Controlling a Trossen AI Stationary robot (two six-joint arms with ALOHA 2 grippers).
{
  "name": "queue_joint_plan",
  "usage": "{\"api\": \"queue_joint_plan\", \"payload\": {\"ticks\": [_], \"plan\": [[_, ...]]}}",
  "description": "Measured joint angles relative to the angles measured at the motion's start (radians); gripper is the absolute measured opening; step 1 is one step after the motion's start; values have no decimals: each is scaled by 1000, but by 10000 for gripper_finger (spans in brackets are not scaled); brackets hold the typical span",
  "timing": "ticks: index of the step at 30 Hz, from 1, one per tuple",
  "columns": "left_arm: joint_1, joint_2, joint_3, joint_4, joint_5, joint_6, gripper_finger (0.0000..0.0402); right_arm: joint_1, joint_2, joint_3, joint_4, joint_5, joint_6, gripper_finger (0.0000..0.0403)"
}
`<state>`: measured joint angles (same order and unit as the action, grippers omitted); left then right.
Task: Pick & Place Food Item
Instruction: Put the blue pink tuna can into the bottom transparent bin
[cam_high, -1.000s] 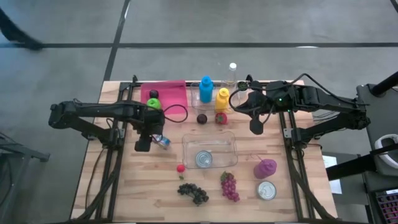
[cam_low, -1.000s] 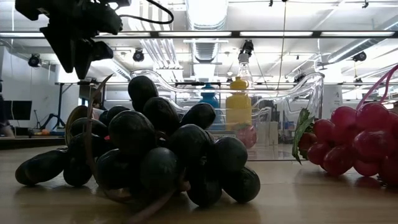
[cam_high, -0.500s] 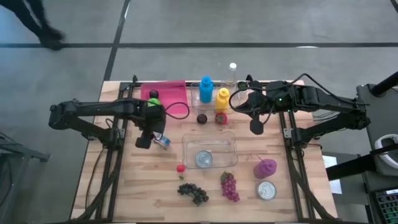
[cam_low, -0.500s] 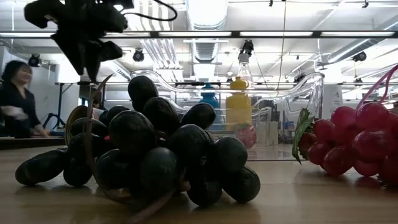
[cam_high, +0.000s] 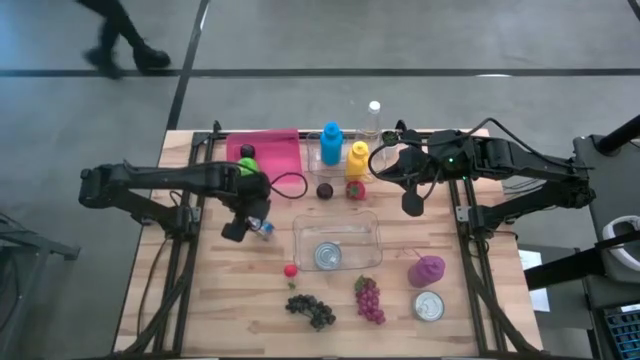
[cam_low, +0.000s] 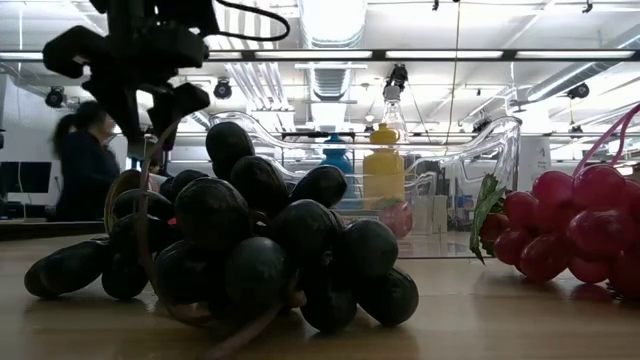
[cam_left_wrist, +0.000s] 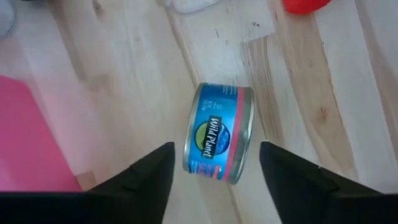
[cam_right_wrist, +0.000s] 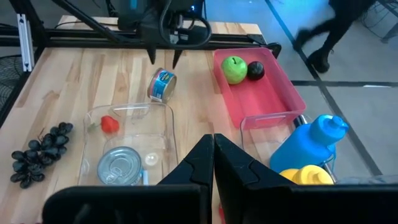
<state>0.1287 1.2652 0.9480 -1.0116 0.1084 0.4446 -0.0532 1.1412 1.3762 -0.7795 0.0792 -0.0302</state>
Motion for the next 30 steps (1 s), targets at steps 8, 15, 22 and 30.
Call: {"api": "queue_joint_plan", "payload": {"ticks": [8, 15, 22, 30], "plan": [[2, 2, -55, 47, 27, 6, 309, 0, 0, 0, 0, 0, 0, 8], [19, 3, -120, 136, 27, 13, 330, 0, 0, 0, 0, 0, 0, 8], [37, 3, -182, 206, 43, -17, 330, 0, 0, 0, 0, 0, 1, 8], [37, 3, -230, 248, 42, -83, 316, 0, 0, 0, 0, 0, 0, 8]]}}
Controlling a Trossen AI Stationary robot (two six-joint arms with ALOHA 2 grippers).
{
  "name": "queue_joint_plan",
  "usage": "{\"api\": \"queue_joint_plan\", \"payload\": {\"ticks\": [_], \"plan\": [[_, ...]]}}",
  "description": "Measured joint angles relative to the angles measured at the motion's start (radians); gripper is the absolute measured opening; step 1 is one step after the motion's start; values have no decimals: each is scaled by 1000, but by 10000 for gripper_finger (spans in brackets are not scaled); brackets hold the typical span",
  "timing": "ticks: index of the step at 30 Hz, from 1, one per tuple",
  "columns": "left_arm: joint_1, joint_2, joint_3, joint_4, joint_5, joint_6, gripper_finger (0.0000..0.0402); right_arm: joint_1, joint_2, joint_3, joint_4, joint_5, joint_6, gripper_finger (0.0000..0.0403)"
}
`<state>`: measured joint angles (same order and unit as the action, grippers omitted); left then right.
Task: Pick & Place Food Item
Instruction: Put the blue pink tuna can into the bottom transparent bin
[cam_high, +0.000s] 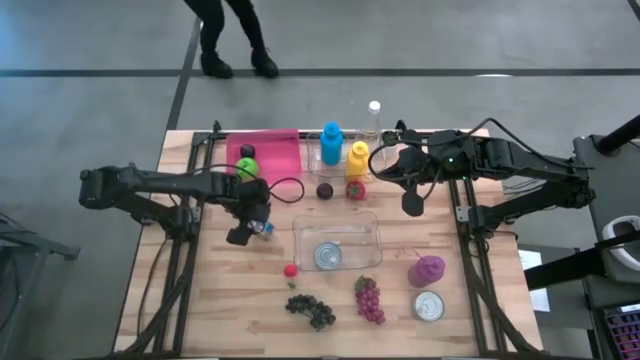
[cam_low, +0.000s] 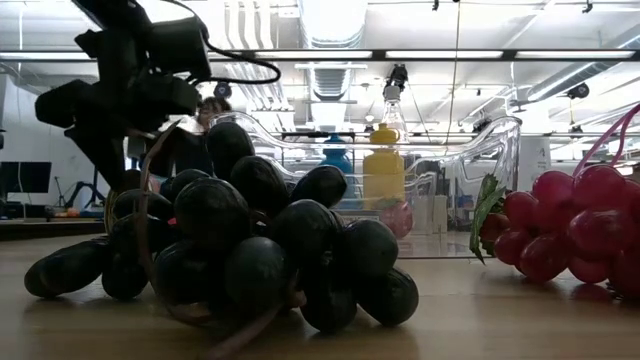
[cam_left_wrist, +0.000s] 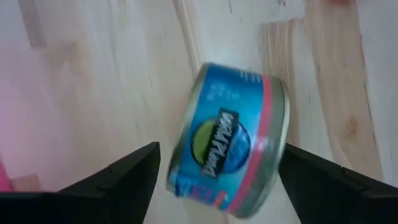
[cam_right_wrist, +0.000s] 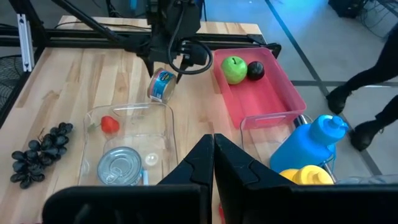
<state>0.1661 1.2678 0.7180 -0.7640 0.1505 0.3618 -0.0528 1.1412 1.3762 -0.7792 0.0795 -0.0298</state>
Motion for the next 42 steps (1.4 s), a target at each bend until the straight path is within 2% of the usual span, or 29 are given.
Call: {"api": "queue_joint_plan", "payload": {"ticks": [6, 13, 23, 29, 37, 42], "plan": [[0, 0, -3, 26, -9, 1, 283, 0, 0, 0, 0, 0, 1, 8], [0, 0, -4, 28, -28, 1, 189, 0, 0, 0, 0, 0, 1, 8], [0, 0, 3, 27, -30, -22, 190, 0, 0, 0, 0, 0, 0, 8], [0, -1, 56, 1, -95, -22, 190, 0, 0, 0, 0, 0, 1, 8], [7, -3, 231, -164, -197, -38, 190, 0, 0, 0, 0, 0, 1, 8], [7, -3, 371, -247, -211, -86, 190, 0, 0, 0, 0, 0, -3, 8]]}}
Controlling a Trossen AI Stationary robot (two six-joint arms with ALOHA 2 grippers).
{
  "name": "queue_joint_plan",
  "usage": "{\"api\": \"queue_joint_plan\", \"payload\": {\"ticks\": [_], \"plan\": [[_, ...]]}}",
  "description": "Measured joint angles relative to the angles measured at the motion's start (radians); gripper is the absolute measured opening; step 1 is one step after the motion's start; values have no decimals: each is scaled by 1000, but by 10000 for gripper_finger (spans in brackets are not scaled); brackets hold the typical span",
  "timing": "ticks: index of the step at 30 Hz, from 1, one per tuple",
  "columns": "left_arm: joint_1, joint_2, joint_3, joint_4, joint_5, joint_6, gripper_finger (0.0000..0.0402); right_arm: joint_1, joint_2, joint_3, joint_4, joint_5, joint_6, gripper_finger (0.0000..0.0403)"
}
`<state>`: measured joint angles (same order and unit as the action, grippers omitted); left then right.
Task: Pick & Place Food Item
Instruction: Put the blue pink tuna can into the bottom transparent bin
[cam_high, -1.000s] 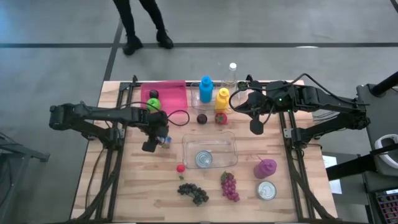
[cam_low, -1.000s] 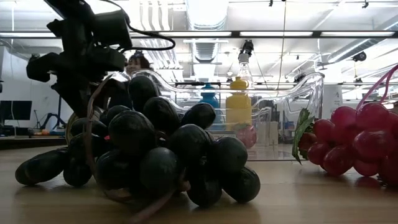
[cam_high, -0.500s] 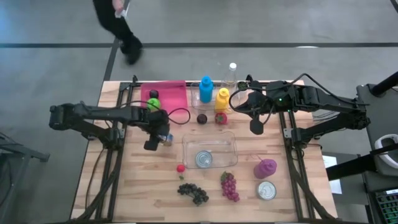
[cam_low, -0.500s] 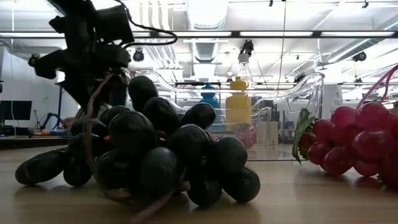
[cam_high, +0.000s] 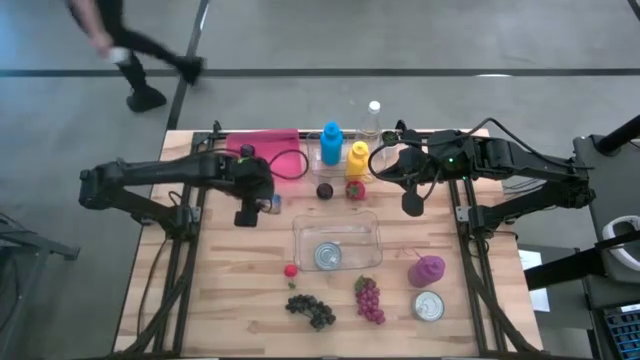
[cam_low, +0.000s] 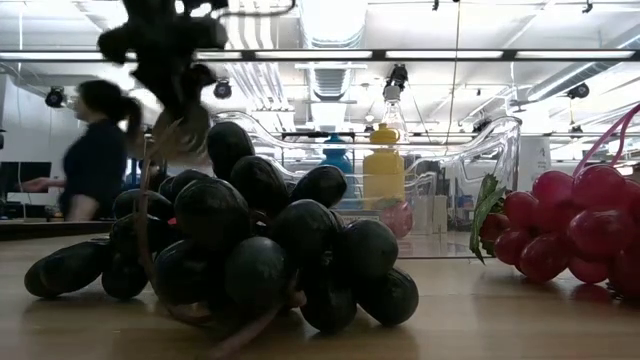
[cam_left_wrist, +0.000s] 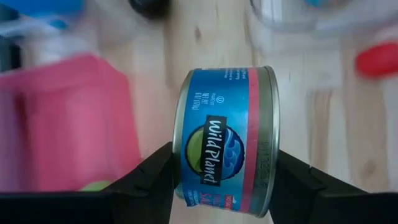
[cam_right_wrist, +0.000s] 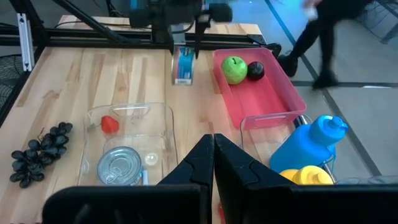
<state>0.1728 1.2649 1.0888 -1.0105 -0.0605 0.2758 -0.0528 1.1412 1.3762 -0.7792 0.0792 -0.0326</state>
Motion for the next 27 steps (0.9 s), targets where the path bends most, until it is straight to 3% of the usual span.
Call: {"api": "queue_joint_plan", "payload": {"ticks": [9, 17, 27], "plan": [[-1, 35, 198, -1, 52, -224, 190, 0, 0, 0, 0, 0, 1, 8], [-7, 168, 292, 80, 262, -552, 190, 0, 0, 0, 0, 0, -1, 8], [-84, 390, 368, 222, 353, -625, 194, 0, 0, 0, 0, 0, -1, 8]]}}
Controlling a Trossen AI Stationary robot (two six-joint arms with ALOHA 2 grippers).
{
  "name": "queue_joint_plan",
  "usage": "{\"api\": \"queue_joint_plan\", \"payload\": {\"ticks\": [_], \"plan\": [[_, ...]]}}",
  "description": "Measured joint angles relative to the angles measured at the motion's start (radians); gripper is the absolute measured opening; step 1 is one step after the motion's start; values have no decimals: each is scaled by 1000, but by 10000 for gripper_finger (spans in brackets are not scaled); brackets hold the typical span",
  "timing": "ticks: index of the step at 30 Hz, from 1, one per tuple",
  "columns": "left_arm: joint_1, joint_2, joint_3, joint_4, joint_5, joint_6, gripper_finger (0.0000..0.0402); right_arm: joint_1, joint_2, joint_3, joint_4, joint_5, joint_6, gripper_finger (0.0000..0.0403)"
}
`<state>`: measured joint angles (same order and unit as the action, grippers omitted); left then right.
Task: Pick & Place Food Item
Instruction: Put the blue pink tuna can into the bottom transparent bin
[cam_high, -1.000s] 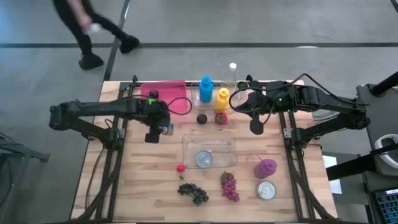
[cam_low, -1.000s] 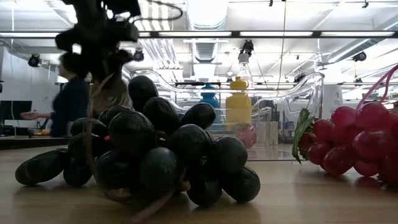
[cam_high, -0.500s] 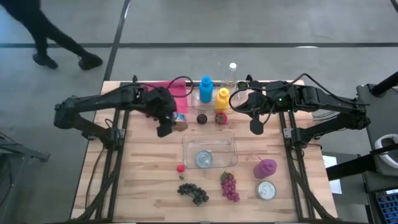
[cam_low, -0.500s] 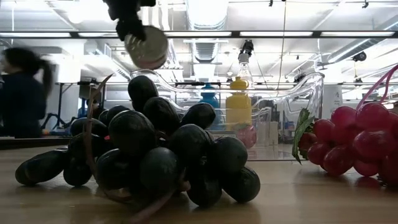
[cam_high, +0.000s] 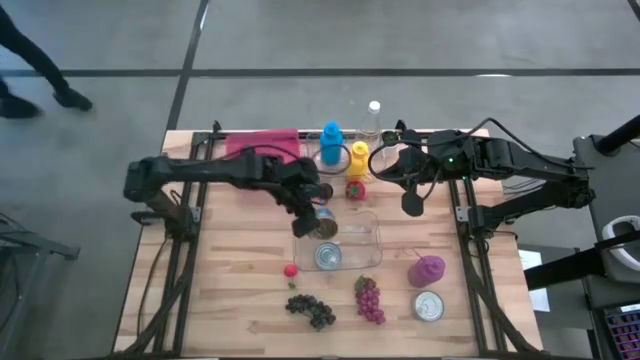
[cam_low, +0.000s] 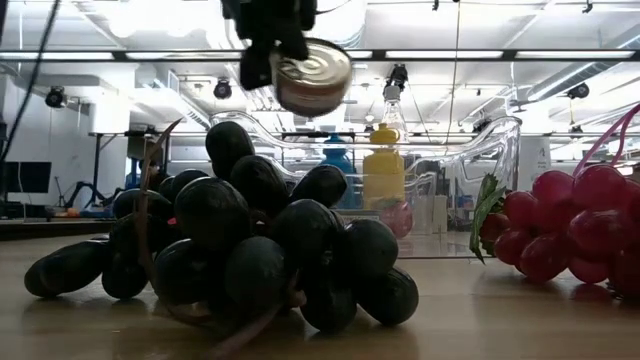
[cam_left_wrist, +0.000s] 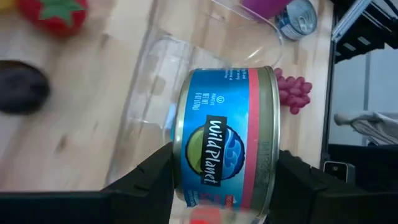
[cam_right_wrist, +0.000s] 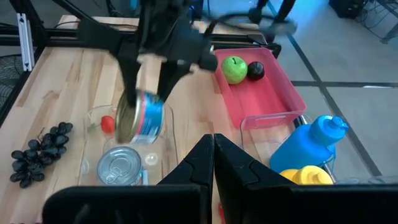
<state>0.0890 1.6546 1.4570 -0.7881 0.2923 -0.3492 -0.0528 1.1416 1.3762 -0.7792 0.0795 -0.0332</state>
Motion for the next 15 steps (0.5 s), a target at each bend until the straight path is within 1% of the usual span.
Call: {"api": "queue_joint_plan", "payload": {"ticks": [4, 7, 15], "plan": [[-30, 84, 46, 22, -1, 12, 205, 0, 0, 0, 0, 0, 4, 8], [-42, 132, 59, 29, 0, 13, 193, 0, 0, 0, 0, 0, 0, 8], [-45, 184, 18, 63, 23, 15, 191, 0, 0, 0, 0, 0, 0, 8]]}}
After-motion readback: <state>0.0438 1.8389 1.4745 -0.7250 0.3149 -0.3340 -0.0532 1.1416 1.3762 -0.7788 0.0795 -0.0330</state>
